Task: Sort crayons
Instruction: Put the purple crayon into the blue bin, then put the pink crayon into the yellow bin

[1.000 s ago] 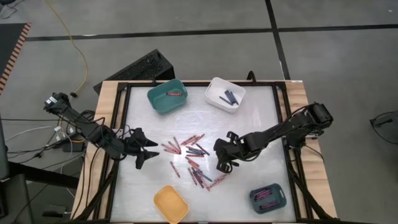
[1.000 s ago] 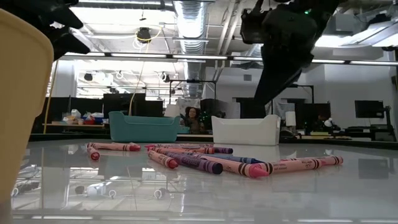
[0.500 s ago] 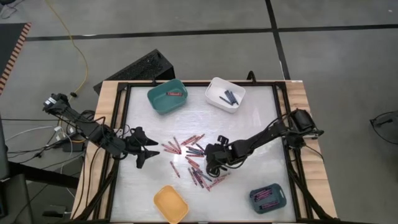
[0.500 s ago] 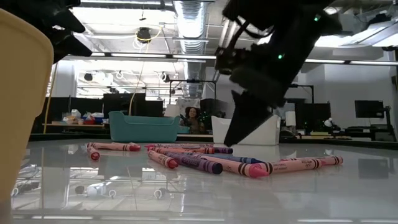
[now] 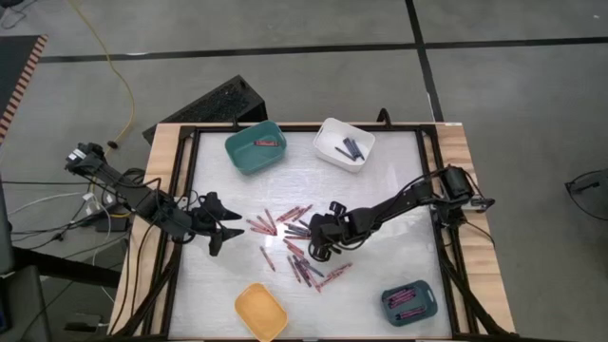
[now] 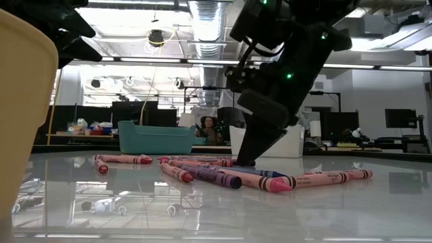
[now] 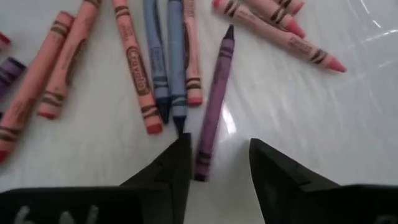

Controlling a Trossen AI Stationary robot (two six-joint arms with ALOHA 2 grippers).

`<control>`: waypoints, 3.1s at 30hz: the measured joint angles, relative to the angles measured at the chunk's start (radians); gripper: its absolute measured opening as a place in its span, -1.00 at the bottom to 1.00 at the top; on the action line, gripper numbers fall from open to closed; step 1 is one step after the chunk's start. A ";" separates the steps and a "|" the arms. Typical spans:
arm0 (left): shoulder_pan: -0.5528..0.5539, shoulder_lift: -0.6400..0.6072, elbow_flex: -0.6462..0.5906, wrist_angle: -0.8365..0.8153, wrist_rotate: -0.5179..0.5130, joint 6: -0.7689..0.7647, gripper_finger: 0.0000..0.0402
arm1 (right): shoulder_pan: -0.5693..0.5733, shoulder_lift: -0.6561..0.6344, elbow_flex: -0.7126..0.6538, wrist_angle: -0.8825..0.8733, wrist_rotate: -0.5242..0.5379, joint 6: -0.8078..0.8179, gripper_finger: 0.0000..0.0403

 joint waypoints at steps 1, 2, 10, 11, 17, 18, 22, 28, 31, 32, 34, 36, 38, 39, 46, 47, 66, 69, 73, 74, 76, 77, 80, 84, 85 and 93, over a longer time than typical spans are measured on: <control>0.000 0.000 0.000 0.000 0.000 0.000 0.14 | 0.001 0.007 0.001 0.003 0.000 0.000 -0.21; 0.000 0.000 0.000 0.000 0.000 0.000 0.14 | 0.001 0.014 0.001 0.010 -0.004 0.000 -0.21; 0.000 0.000 0.000 0.000 0.000 0.009 0.14 | 0.001 0.071 0.004 0.020 -0.044 0.028 -0.47; 0.000 0.000 0.000 0.000 -0.001 0.011 0.14 | 0.001 0.072 0.005 0.017 -0.047 0.036 -0.55; 0.000 0.000 0.000 0.002 0.005 -0.003 0.14 | 0.001 0.072 0.003 0.005 -0.045 0.106 -0.96; 0.000 0.000 0.000 0.002 0.009 -0.004 0.14 | 0.001 0.072 0.003 0.004 -0.045 0.113 -0.95; 0.000 0.000 0.000 0.002 0.017 -0.007 0.14 | 0.001 0.059 0.002 -0.013 -0.043 0.154 -0.95; 0.000 0.000 0.000 0.002 0.017 -0.013 0.14 | 0.011 -0.012 -0.002 -0.036 -0.030 0.160 -0.98; 0.000 0.000 0.000 0.003 0.017 -0.015 0.14 | 0.021 -0.083 -0.007 -0.091 -0.035 0.161 -0.98; 0.000 0.000 0.000 0.003 0.017 -0.015 0.14 | 0.027 -0.112 -0.004 -0.094 -0.034 0.162 -0.98; 0.000 0.000 0.000 0.004 0.017 -0.016 0.14 | 0.043 -0.168 -0.002 -0.134 -0.028 0.180 -0.98; 0.000 0.000 0.000 0.003 0.018 -0.018 0.14 | 0.073 -0.221 -0.003 -0.193 -0.030 0.207 -0.98; 0.000 0.000 0.000 0.004 0.021 -0.018 0.14 | 0.116 -0.278 -0.003 -0.246 -0.065 0.248 -0.98; 0.000 0.000 0.000 0.004 0.027 -0.019 0.14 | 0.144 -0.311 -0.003 -0.280 -0.092 0.274 -0.98; 0.000 0.000 0.000 0.004 0.035 -0.019 0.14 | 0.446 -0.478 -0.002 -0.535 -0.212 0.622 -0.98; 0.000 0.000 0.000 0.004 0.035 -0.019 0.14 | 0.498 -0.496 -0.002 -0.559 -0.216 0.691 -0.98; 0.000 0.000 0.000 0.011 0.034 -0.027 0.14 | 0.966 -0.385 -0.002 -0.612 -0.225 1.321 -0.98; 0.000 0.000 0.000 0.011 0.033 -0.027 0.14 | 0.966 -0.371 -0.001 -0.607 -0.256 1.247 -0.98; 0.000 0.000 0.000 0.011 0.030 -0.027 0.14 | 0.951 -0.360 -0.001 -0.606 -0.263 1.151 -0.98; 0.000 0.000 0.000 0.011 0.030 -0.027 0.14 | 0.942 -0.360 -0.001 -0.604 -0.264 1.133 -0.98; 0.000 0.000 0.000 0.011 0.030 -0.029 0.14 | 0.926 -0.360 -0.001 -0.607 -0.264 1.110 -0.95; 0.000 0.000 0.000 0.011 0.030 -0.031 0.14 | 0.921 -0.360 -0.001 -0.607 -0.264 1.099 -0.93; 0.000 0.000 0.000 0.010 0.032 -0.031 0.14 | 0.899 -0.360 -0.001 -0.611 -0.300 1.091 -0.83; 0.000 0.000 0.000 0.010 0.032 -0.017 0.14 | 0.868 -0.360 -0.001 -0.613 -0.352 1.064 -0.65; 0.000 0.000 0.000 0.010 0.032 -0.016 0.14 | 0.857 -0.360 -0.001 -0.613 -0.359 1.054 -0.61; 0.000 0.000 0.000 0.010 0.054 -0.014 0.14 | 0.712 -0.373 0.013 -0.596 -0.366 0.872 -0.46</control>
